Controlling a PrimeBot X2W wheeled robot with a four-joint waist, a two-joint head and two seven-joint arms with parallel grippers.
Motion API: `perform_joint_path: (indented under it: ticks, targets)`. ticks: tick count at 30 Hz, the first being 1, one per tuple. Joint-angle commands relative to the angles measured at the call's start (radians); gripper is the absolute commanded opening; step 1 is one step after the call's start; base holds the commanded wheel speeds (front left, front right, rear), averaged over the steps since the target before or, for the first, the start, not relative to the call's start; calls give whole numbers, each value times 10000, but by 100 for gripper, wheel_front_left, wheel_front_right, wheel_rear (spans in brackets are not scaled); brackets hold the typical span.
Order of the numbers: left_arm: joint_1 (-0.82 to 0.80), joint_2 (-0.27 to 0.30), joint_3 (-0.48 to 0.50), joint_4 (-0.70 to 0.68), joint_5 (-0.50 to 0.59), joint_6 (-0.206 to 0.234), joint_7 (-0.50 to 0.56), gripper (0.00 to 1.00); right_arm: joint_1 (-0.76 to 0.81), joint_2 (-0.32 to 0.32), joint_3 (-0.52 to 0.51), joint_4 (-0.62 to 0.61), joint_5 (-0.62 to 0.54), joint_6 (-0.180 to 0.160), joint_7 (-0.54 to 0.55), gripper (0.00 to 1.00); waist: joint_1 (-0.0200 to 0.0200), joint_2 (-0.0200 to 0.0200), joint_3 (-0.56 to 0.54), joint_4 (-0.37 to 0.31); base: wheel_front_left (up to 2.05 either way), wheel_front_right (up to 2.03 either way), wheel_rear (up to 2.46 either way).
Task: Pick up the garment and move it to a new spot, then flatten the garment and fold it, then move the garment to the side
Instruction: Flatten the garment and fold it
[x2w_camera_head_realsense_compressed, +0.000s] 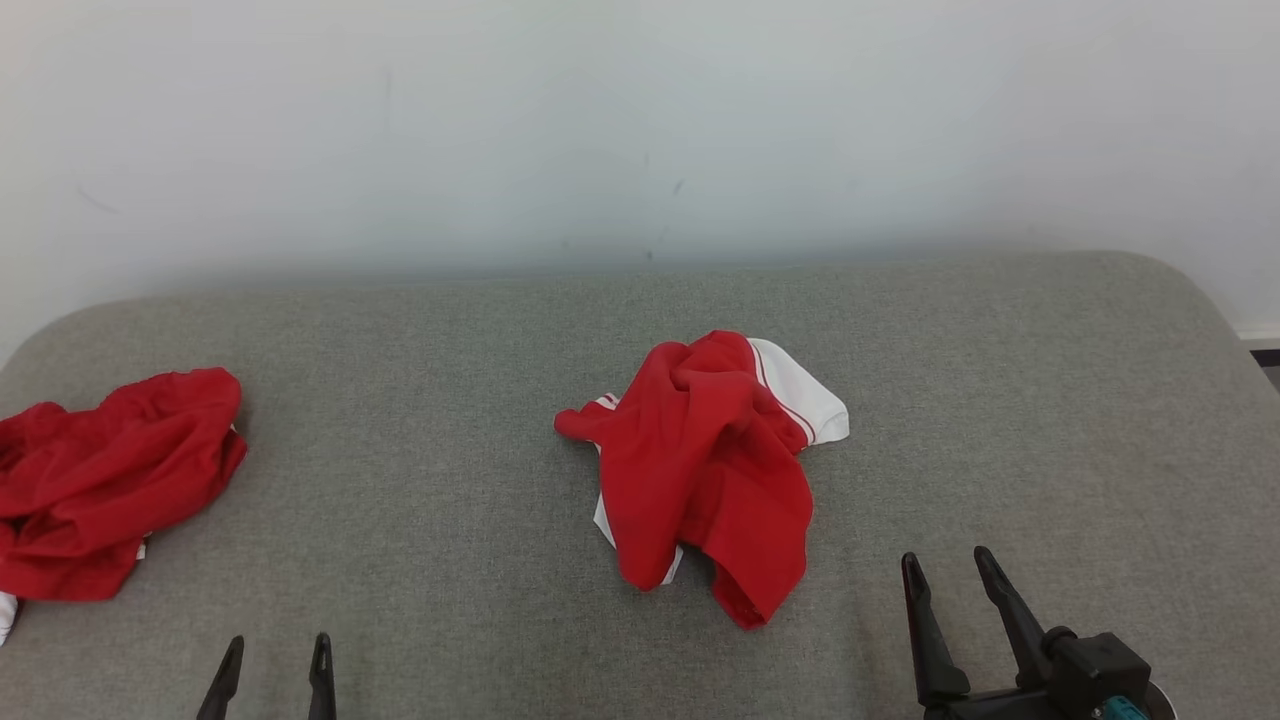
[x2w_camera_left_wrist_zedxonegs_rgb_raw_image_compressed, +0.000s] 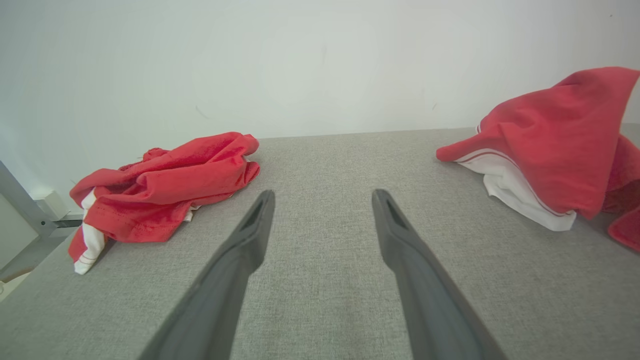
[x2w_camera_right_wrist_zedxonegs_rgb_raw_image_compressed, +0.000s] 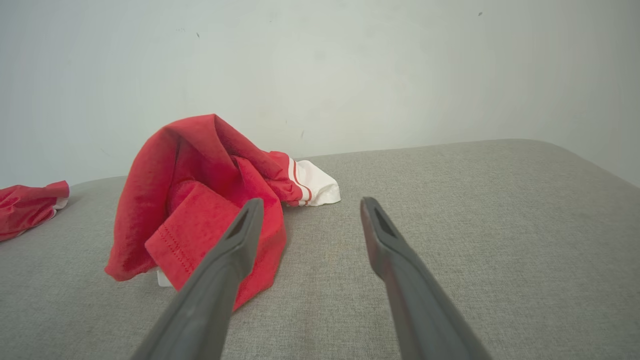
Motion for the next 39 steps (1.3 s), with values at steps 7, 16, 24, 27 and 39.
perform_joint_path:
  ticks: [7, 16, 24, 27, 39]
  targets:
    - [-183, 127, -3, 127, -164, -39, -53, 100, 14, -16, 14, 15, 56, -22, -25, 100, -1, 0, 21, -13, 0, 0, 0]
    - [-156, 70, 78, 117, -235, -48, -53, 100, 69, -15, -23, 1, 3, -22, -25, 100, -1, 0, -4, -12, 0, 0, 0]
    - [-53, -45, 146, 20, -148, -50, -54, 100, 107, -15, -42, -12, -35, -22, -24, 100, -1, 0, -26, 16, 0, 0, 0]
    - [-26, -75, 180, -4, -111, -50, -54, 100, 104, -15, -54, 3, -38, -22, -24, 100, -1, 0, -28, 16, 0, 0, 0]
    - [-91, -136, 333, 9, -94, -53, -54, 100, 72, -15, -54, 43, -43, -22, -24, 100, -1, 0, 5, 31, 0, 0, 0]
